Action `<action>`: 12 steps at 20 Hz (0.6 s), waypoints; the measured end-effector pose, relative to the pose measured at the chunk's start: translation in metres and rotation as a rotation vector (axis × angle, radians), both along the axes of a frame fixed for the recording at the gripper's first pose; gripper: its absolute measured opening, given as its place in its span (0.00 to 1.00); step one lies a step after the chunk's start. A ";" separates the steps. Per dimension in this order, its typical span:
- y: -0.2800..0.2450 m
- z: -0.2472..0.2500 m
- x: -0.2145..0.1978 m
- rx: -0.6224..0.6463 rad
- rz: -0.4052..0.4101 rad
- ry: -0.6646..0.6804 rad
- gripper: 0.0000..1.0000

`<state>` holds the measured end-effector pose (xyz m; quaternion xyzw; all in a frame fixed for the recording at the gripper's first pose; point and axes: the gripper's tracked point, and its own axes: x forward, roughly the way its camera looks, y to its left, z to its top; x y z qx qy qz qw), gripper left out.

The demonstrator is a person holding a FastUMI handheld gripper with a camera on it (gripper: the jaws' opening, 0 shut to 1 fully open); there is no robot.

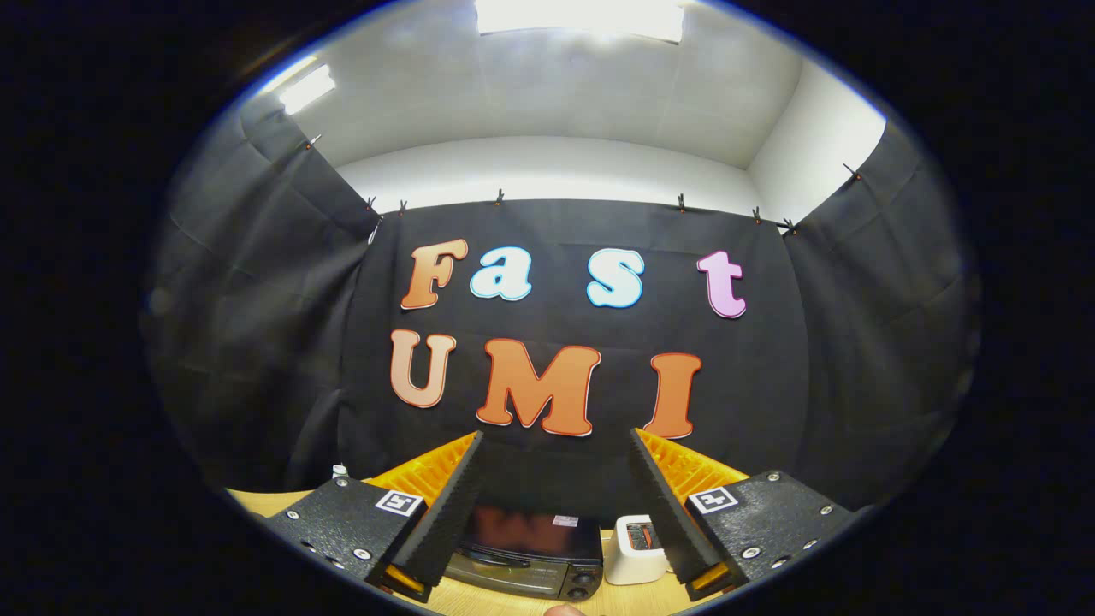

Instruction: Open the toaster oven, put the food inside, and close the toaster oven door.

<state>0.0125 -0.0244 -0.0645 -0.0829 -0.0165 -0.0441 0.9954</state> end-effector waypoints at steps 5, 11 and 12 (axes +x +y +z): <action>-0.002 0.026 -0.003 0.014 0.010 -0.018 0.98; -0.005 0.038 -0.001 0.044 0.038 -0.010 0.98; -0.006 0.041 -0.002 0.039 0.036 -0.016 0.98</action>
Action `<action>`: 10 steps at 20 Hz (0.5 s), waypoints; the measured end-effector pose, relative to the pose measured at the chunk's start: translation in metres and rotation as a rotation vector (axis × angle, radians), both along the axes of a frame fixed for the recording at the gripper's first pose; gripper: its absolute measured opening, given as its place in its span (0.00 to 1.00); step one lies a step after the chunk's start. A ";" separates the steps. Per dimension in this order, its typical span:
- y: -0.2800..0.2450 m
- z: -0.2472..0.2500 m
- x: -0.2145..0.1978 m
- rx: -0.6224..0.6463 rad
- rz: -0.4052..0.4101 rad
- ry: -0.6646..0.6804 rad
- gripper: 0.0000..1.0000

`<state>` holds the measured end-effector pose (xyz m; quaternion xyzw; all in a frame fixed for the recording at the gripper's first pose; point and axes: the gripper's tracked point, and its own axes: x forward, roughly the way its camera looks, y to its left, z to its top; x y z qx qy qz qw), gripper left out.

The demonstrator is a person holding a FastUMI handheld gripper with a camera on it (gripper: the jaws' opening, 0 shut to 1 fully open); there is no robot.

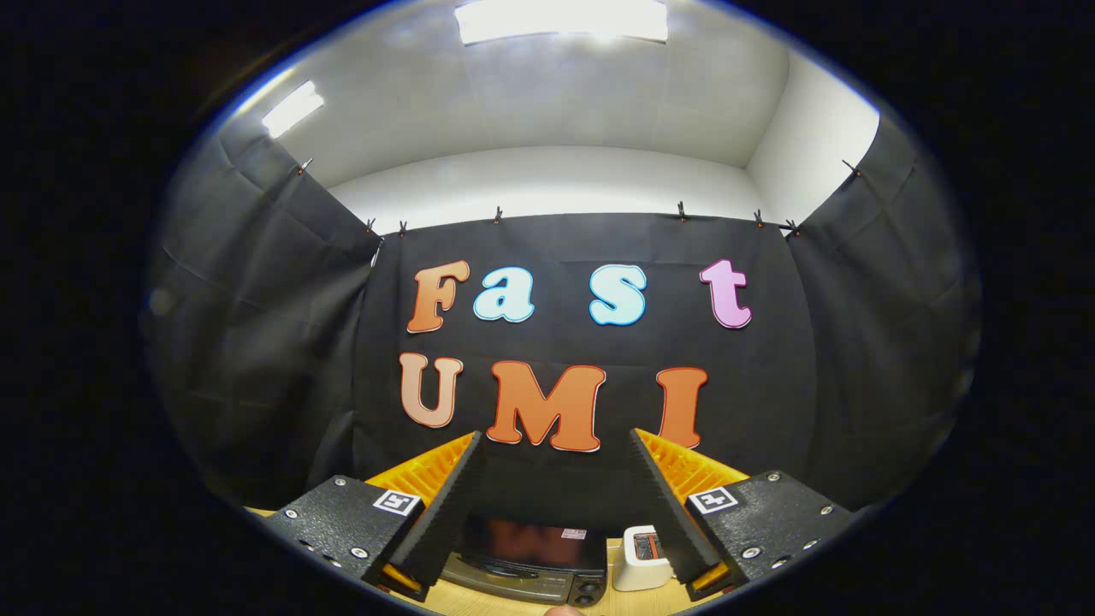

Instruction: Open the toaster oven, put the food inside, and close the toaster oven door.

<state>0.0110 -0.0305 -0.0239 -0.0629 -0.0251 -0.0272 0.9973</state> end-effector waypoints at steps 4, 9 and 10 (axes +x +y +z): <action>0.000 0.006 0.000 -0.008 0.008 -0.024 0.98; 0.000 0.004 -0.001 -0.004 0.026 -0.017 0.98; 0.000 0.004 -0.001 -0.005 0.028 -0.019 0.98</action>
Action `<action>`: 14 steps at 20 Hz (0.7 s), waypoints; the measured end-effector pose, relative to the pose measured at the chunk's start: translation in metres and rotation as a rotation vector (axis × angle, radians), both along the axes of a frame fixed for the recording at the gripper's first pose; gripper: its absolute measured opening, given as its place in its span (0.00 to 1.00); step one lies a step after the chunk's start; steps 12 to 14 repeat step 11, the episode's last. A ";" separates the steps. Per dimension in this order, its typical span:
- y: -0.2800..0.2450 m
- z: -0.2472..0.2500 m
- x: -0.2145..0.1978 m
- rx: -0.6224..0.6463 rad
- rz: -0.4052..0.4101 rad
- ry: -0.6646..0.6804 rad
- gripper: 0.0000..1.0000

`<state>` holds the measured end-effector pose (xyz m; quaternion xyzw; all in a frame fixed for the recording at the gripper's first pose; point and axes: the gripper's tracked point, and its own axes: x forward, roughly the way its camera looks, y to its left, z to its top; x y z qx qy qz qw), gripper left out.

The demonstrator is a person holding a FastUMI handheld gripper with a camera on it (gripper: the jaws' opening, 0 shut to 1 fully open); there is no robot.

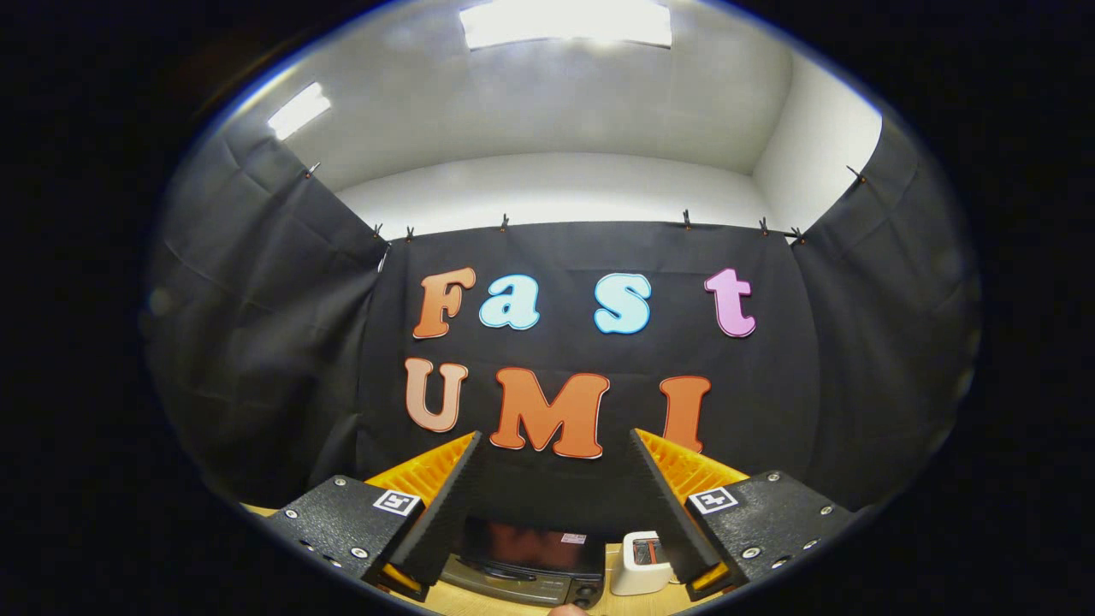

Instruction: Open the toaster oven, put the food inside, and close the toaster oven door.

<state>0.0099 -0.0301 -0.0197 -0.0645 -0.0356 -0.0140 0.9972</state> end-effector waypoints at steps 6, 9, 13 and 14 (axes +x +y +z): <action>0.006 0.001 -0.005 -0.002 0.029 -0.024 0.98; 0.007 -0.001 -0.006 -0.011 0.027 -0.020 0.98; 0.004 -0.002 -0.006 -0.007 0.025 -0.015 0.98; 0.004 -0.002 -0.006 -0.007 0.025 -0.015 0.98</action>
